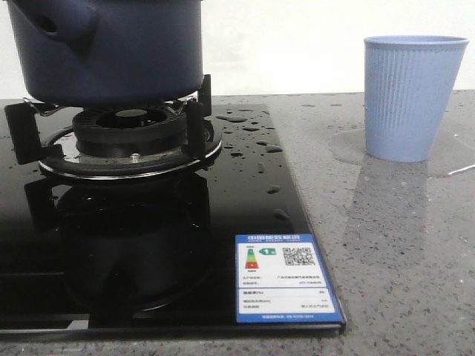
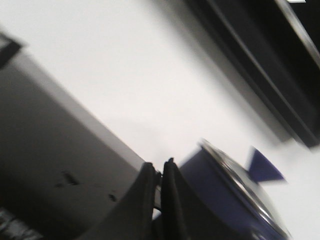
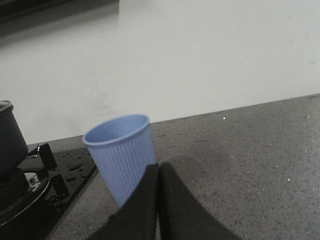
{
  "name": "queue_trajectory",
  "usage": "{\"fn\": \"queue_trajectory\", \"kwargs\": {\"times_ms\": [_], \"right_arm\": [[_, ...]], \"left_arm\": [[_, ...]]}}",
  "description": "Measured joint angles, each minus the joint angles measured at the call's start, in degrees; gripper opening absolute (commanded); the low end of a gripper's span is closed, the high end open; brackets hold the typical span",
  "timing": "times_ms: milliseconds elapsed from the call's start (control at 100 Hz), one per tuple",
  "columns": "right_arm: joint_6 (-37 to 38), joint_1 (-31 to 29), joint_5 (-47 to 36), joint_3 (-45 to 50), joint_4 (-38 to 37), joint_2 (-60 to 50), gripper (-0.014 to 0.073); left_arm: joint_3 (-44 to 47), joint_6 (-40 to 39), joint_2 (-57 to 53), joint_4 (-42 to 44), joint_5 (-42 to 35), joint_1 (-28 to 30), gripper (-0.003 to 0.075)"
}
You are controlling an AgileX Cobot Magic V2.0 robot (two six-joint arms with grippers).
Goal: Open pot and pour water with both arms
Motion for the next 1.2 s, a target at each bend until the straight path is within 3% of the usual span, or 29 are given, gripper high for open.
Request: {"fn": "queue_trajectory", "kwargs": {"times_ms": [170,300,460,600,790,920,1080,1200], "right_arm": [[0.0,0.0,14.5,-13.8,-0.8,12.7,-0.0075],[0.0,0.0,28.6,-24.1,2.1,22.9,-0.0075],[-7.9,0.0,41.3,-32.7,14.6,31.0,-0.0075],[-17.2,0.0,49.8,-37.2,27.8,35.5,-0.0075],[-32.7,0.0,52.5,-39.9,47.0,37.3,-0.0075],[-42.2,0.0,52.5,-40.3,58.4,37.4,-0.0075],[-47.6,0.0,52.2,-40.3,62.3,38.5,-0.0075],[-51.8,0.0,49.7,-40.3,62.6,38.7,-0.0075]], "left_arm": [[-13.0,0.0,9.7,13.4,14.1,0.0,-0.0019],[-22.8,5.7,20.8,16.3,23.3,-0.6,-0.0015],[-32.6,16.5,30.6,12.6,31.3,-6.6,-0.0002],[-40.6,20.9,36.6,8.1,42.4,-11.8,-0.0002],[-48.3,29.7,40.8,-3.2,52.5,-14.7,-0.0002],[-51.6,35.3,42.9,-16.0,58.6,-14.8,-0.0002],[-53.6,42.7,48.1,-32.1,66.4,-14.9,-0.0003],[-55.0,50.3,50.7,-33.5,66.2,-14.9,-0.0003]]}}
